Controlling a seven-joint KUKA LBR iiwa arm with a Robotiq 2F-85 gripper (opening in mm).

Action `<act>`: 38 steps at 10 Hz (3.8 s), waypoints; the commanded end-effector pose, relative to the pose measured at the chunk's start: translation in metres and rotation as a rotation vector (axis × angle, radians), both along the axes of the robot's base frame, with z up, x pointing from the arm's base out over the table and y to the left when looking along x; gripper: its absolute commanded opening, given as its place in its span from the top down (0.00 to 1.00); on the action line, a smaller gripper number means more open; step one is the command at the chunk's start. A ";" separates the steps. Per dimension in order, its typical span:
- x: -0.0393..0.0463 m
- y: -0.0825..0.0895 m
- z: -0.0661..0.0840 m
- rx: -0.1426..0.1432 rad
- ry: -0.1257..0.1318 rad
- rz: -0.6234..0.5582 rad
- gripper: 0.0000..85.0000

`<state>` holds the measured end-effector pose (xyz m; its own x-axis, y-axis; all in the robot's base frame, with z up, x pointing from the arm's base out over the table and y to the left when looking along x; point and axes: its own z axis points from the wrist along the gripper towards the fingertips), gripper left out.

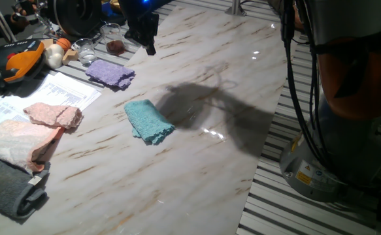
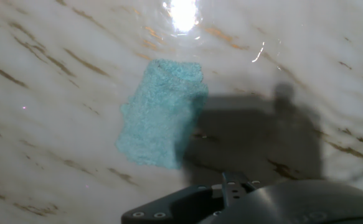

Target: Clean the table with a cloth

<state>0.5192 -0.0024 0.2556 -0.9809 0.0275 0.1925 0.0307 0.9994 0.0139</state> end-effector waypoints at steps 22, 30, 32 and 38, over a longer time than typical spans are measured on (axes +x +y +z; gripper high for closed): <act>0.0266 0.057 -0.157 -0.043 -0.119 -0.253 0.40; 0.0322 0.061 -0.180 -0.005 -0.069 -0.281 0.40; 0.0322 0.061 -0.180 0.011 -0.023 -0.321 0.40; 0.0281 0.073 -0.197 0.016 -0.046 -0.365 0.40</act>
<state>0.5473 0.0707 0.0576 -0.9139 0.3771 0.1504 0.3866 0.9214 0.0391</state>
